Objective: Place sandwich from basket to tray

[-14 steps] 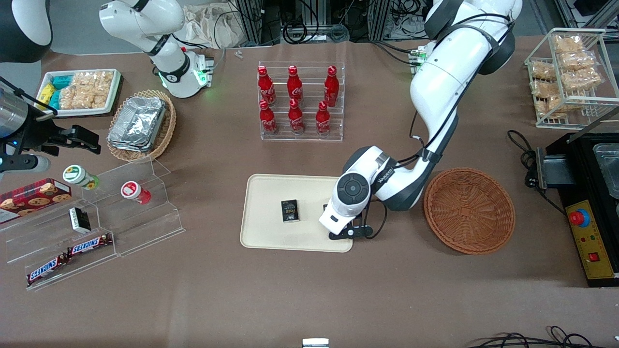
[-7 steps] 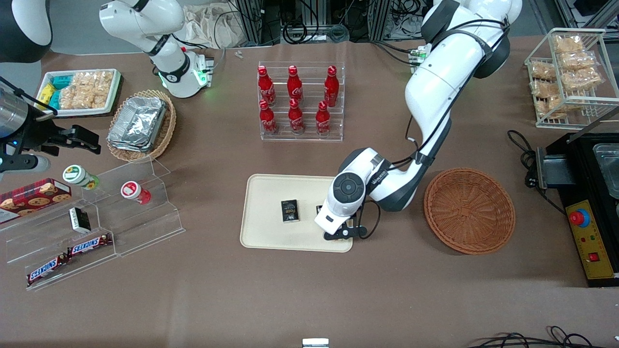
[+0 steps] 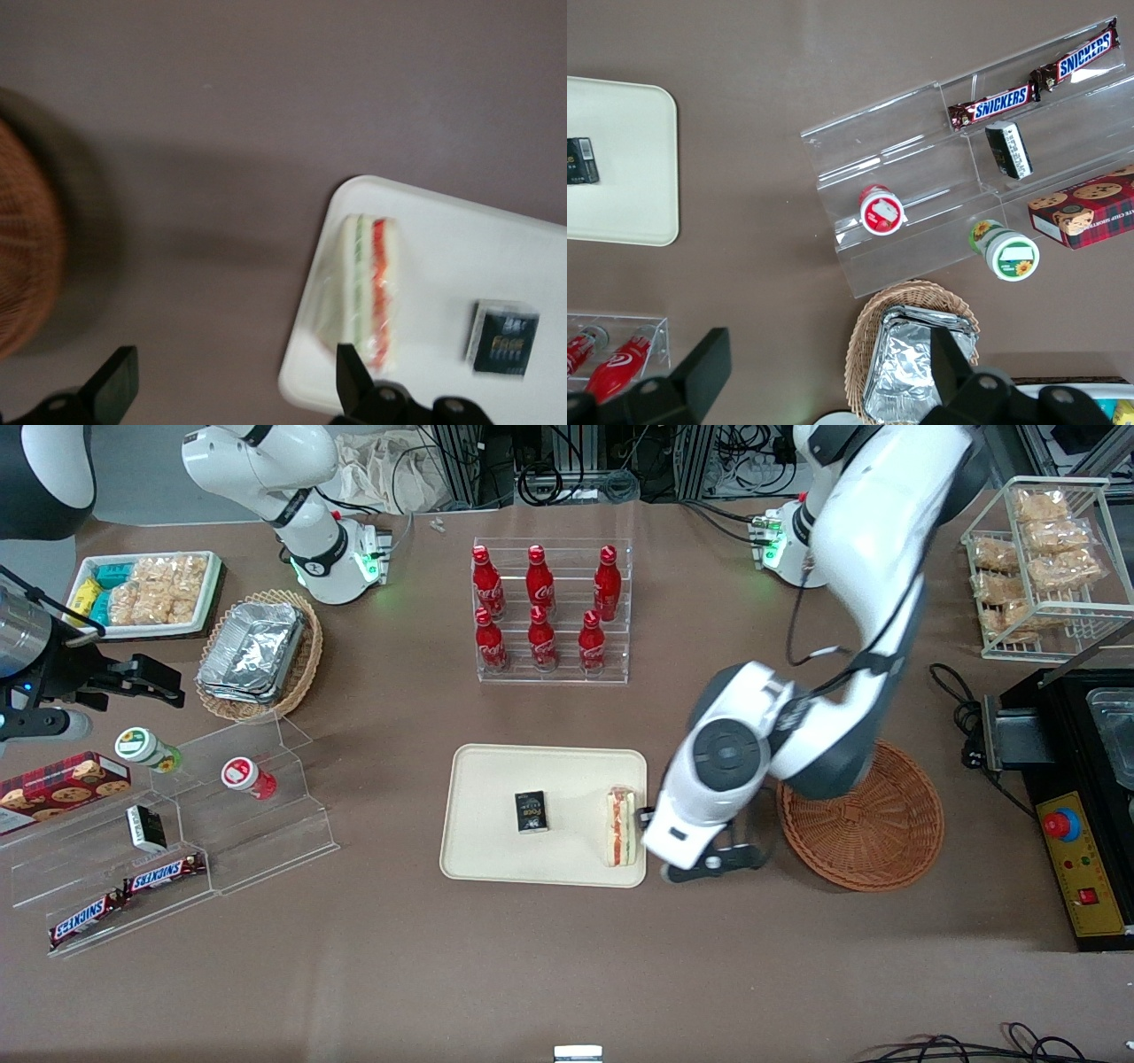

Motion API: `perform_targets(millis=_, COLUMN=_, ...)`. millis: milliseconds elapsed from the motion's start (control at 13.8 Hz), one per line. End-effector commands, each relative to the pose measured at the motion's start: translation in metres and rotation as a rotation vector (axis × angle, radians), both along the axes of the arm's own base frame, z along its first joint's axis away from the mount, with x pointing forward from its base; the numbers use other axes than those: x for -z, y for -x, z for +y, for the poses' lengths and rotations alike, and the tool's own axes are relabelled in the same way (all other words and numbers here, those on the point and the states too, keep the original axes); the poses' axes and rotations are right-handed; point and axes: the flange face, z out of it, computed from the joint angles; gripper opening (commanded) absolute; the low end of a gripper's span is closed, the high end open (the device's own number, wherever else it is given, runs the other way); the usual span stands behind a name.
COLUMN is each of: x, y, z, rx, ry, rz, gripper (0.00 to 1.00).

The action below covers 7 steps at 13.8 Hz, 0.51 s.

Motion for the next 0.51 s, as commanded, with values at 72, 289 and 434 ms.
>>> perform_targets(millis=72, x=-0.066, y=0.029, z=0.084, rx=0.083, ry=0.02, rz=0.033, gripper=1.0)
perform_targets(millis=289, x=-0.094, y=0.051, z=0.154, rx=0.22, ry=0.004, rz=0.033, gripper=1.0)
perform_targets(millis=434, x=-0.109, y=0.063, z=0.194, rx=0.268, ry=-0.015, rz=0.021, gripper=1.0)
